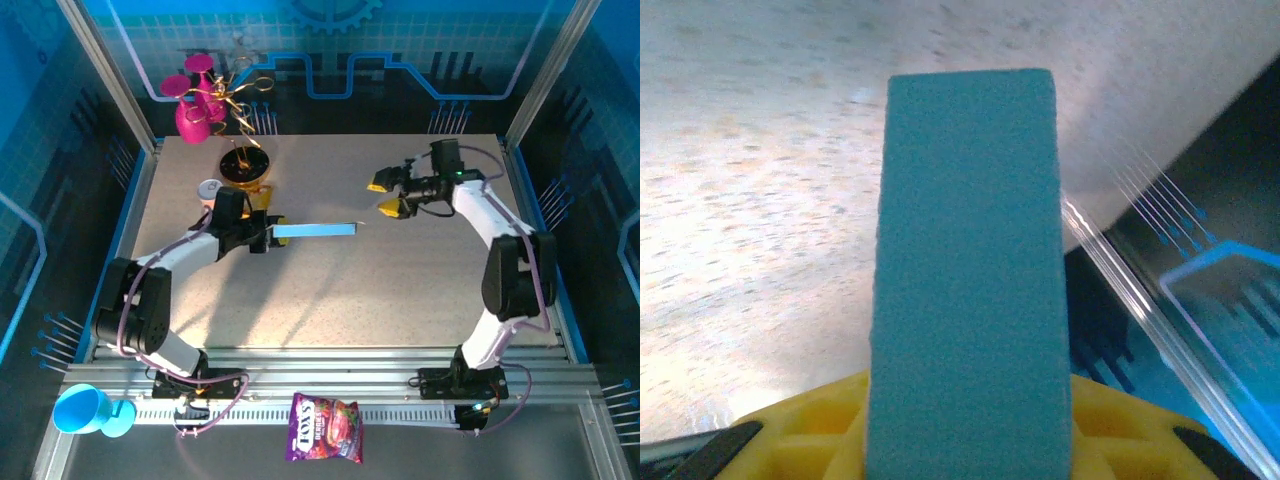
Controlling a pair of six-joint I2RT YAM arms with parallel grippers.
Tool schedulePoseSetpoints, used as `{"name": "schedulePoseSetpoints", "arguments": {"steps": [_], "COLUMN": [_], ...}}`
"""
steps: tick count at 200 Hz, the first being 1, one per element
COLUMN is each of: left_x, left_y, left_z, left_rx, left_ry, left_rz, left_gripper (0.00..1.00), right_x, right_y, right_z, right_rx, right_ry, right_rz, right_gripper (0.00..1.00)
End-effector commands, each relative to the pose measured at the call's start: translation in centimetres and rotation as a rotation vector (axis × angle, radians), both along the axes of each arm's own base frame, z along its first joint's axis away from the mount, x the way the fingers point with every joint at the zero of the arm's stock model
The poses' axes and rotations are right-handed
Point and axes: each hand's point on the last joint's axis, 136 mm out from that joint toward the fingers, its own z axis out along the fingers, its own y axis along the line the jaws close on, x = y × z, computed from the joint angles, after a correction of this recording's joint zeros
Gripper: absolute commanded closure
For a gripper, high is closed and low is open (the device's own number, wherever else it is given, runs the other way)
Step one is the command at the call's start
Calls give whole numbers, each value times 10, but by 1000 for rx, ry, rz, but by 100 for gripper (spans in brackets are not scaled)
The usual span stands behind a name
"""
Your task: Fold the paper box
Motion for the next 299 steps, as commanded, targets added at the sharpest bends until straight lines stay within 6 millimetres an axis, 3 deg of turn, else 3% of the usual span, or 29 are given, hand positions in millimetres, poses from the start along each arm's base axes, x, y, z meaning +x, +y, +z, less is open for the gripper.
{"name": "schedulePoseSetpoints", "arguments": {"steps": [1, 19, 39, 76, 109, 143, 199, 244, 299], "left_x": [-47, -65, -79, -81, -76, -67, -69, -68, -60], "left_y": [12, 14, 14, 25, 37, 43, 48, 54, 55], "left_z": [-16, -16, -20, -29, -35, -37, -45, -52, -57], "left_rx": [26, 19, -10, -14, 24, 40, 58, 73, 77], "left_ry": [253, 352, 457, 541, 599, 615, 646, 678, 720], "left_rz": [-9, -6, 14, 136, 164, 136, 155, 174, 185], "left_gripper": [100, 100, 100, 100, 100, 100, 100, 100, 100], "right_x": [-15, -15, -28, -64, -78, -81, -67, -66, -67], "right_y": [-32, -30, -10, 32, 50, 55, 77, 85, 90], "right_z": [-2, 15, 18, -7, -17, -34, -43, -40, -41], "right_rx": [-171, -290, -479, -642, -650, -627, -570, -528, -516], "right_ry": [-81, -250, -451, -730, -906, -894, -776, -731, -719], "right_rz": [-9, 65, 247, 546, 649, 776, 847, 866, 877], "right_gripper": [30, 39, 47, 63, 63, 62, 64, 74, 71]}}
